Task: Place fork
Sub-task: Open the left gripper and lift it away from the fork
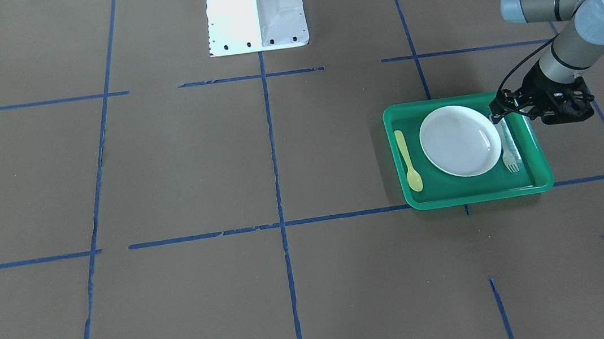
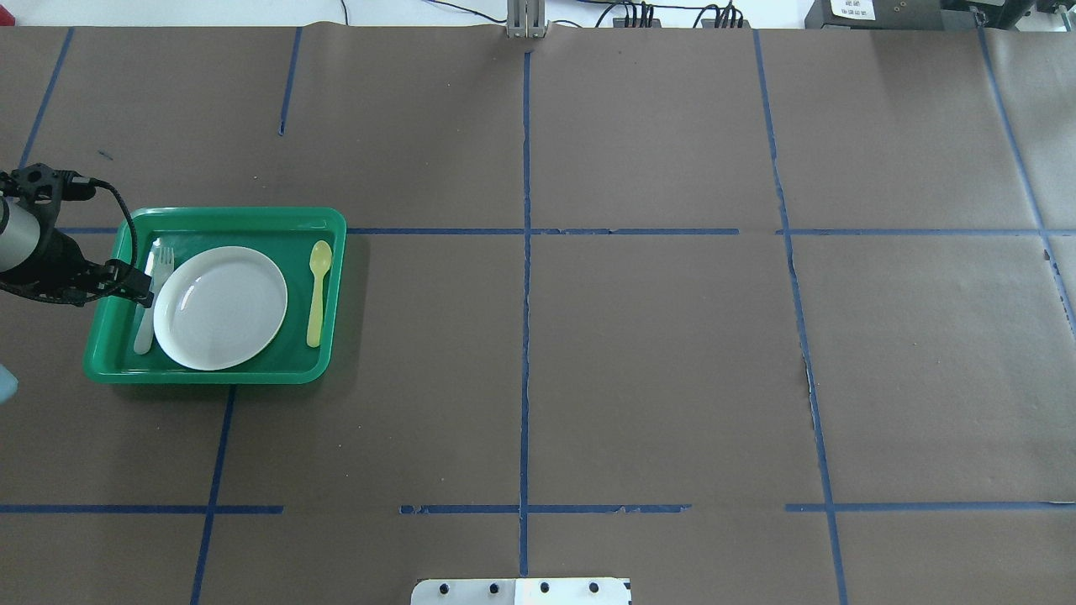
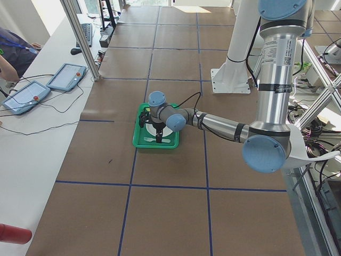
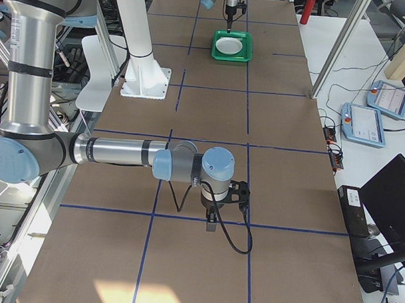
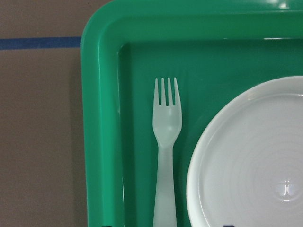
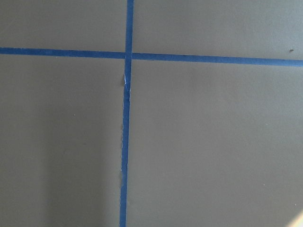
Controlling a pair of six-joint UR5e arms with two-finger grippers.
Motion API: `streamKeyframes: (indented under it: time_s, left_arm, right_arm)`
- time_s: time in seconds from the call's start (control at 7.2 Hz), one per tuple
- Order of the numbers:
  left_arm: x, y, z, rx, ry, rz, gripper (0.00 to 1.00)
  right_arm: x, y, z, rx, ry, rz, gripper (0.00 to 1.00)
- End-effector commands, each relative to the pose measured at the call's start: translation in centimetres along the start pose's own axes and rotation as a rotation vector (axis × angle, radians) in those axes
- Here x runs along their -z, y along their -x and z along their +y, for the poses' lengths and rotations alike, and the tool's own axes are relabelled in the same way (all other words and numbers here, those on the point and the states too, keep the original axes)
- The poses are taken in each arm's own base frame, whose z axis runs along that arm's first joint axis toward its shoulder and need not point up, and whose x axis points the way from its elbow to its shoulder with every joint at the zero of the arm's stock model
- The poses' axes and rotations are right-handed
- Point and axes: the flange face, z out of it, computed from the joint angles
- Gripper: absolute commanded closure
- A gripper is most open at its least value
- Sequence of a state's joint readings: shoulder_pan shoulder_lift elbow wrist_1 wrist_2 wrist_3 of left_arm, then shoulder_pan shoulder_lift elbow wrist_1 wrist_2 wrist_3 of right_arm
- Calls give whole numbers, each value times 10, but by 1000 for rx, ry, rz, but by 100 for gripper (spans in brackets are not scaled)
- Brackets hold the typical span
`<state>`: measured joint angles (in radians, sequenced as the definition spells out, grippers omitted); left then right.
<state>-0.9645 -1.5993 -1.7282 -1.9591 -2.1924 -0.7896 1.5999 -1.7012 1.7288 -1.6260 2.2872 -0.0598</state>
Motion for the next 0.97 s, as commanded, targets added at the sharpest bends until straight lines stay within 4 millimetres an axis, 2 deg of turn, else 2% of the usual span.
streamKeyframes:
  time_s: [0.0, 0.28, 0.42, 0.56, 0.69, 0.83]
  left_arm:
    - [45, 39, -15, -10, -68, -2, 0]
    - [86, 124, -9, -83, -82, -33, 0]
    - [105, 159, -9, -128, -88, -65, 0]
    - [130, 206, -2, -150, -63, -105, 0]
    - [156, 236, 3, -145, -69, -123, 0]
    - [165, 272, 24, -140, -67, -135, 0]
  right_arm:
    - [0, 0, 0, 0, 0, 0, 0]
    - [0, 0, 0, 0, 0, 0, 0]
    - [0, 0, 0, 0, 0, 0, 0]
    - [0, 0, 0, 0, 0, 0, 0]
    - [0, 0, 0, 0, 0, 0, 0]
    - [0, 0, 0, 0, 0, 0, 0]
